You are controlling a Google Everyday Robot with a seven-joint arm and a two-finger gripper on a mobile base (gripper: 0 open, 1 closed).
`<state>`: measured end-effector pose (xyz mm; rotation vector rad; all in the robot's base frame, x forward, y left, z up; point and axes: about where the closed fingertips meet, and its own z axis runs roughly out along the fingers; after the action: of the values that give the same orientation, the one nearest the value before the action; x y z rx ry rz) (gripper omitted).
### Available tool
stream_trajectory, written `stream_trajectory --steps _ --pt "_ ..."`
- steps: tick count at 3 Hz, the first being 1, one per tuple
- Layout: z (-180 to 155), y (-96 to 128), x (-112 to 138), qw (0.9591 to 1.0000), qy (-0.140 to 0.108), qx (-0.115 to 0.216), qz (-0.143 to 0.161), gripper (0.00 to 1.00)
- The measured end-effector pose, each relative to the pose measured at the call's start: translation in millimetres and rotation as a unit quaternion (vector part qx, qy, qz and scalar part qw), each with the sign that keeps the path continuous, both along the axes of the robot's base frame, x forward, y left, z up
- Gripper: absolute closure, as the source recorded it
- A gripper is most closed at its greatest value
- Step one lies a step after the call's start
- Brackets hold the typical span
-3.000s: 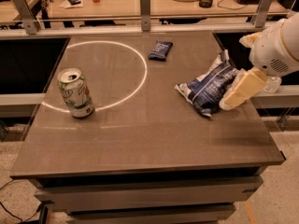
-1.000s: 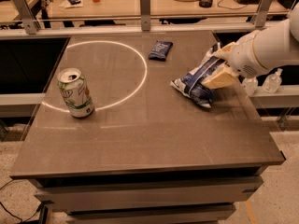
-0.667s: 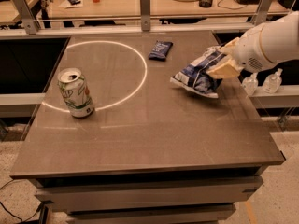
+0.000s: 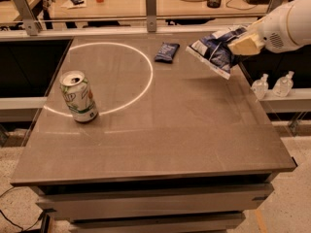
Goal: Move blue chip bag near rxbar blueberry
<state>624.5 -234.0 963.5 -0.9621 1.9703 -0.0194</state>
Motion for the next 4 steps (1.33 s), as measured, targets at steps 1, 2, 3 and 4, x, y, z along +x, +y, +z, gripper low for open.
stream_trajectory --steps 1,2,3,4 --pt "19.3 -1.2 47.5 0.9991 -0.019 0.018 -0.032 1.00" --pt "24.5 14.7 83.3 0.9990 -0.024 0.021 -0.030 1.00" --pt "10.1 45.7 109.9 0.9997 -0.004 0.024 -0.003 1.00" --pt "-5.3 79.3 120.0 0.9992 0.016 0.024 0.029 1.00"
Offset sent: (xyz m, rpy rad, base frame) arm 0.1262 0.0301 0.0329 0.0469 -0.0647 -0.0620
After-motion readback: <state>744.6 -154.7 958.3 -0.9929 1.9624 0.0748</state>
